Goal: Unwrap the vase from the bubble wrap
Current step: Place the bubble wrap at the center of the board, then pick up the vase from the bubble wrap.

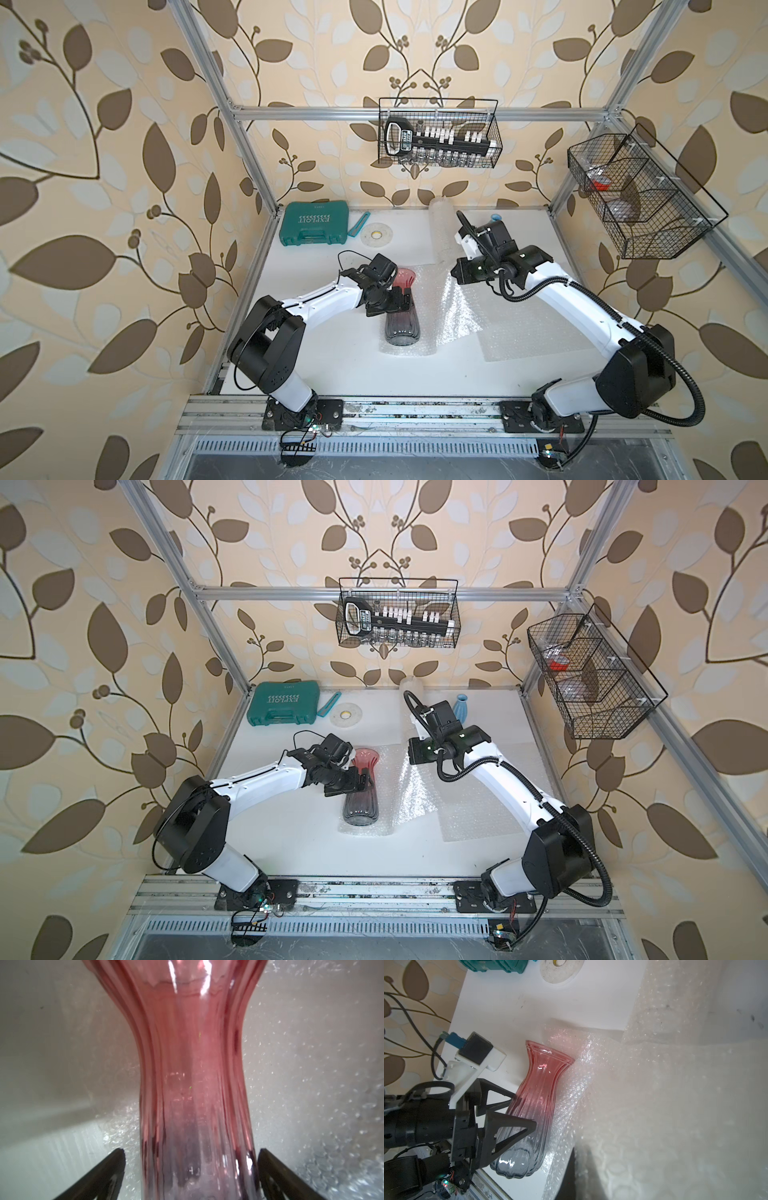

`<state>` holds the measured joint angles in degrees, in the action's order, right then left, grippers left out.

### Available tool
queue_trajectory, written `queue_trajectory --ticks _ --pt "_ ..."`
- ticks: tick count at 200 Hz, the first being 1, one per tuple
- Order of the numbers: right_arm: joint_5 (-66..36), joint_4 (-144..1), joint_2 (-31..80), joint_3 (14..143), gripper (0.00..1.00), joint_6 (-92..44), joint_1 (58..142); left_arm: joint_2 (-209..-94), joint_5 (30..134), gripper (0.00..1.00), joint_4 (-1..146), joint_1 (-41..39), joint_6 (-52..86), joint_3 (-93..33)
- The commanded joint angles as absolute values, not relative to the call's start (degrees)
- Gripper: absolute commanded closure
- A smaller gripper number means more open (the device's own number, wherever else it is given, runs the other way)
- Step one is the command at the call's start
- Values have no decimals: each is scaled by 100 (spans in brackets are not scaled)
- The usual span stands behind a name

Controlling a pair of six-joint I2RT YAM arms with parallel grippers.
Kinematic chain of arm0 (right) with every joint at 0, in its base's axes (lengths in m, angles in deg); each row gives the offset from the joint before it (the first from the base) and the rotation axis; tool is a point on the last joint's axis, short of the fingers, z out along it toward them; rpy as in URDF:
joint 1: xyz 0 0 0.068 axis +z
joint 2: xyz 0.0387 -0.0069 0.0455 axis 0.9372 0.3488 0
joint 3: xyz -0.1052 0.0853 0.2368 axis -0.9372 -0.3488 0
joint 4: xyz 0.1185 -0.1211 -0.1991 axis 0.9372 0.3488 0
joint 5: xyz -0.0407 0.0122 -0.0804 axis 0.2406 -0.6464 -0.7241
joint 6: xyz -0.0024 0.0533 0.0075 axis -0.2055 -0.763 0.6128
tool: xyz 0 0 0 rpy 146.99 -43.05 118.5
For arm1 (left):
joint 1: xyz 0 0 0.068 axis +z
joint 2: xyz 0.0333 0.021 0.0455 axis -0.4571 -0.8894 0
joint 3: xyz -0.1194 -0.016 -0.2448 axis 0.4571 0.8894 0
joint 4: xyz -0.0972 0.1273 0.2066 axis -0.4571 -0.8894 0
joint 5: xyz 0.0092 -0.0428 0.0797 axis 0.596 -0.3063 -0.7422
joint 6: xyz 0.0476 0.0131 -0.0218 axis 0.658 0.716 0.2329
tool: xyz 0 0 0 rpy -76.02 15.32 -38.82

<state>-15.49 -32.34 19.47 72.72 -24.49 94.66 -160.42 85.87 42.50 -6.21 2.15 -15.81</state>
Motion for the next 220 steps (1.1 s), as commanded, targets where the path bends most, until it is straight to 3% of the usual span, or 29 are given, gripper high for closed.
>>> queue_trajectory --ticks 1,53,101,128,144,185,220 --pt "-1776 -3258 1875 7009 100 -2558 9486 -16290 8564 1 3889 -632 417 -2012" --pt "-2428 -3261 1849 6597 100 -2765 9481 -17082 8515 7 3672 -622 471 -2733" --pt "-3497 -2899 1757 6718 64 -2859 9480 -17449 8339 18 3642 -626 542 -2953" --pt "-4161 -2710 1611 6777 56 -2993 9480 -17568 8272 21 3681 -623 585 -2955" --pt "-4336 -2707 1479 6762 54 -3044 9459 -17587 8271 29 3690 -619 673 -2956" --pt "-3295 -3042 1124 6682 52 -2940 9121 -17209 8381 41 4028 -616 1074 -2751" --pt "-2179 -3565 1005 6542 51 -2996 8927 -16861 8578 42 4515 -617 1465 -2553"
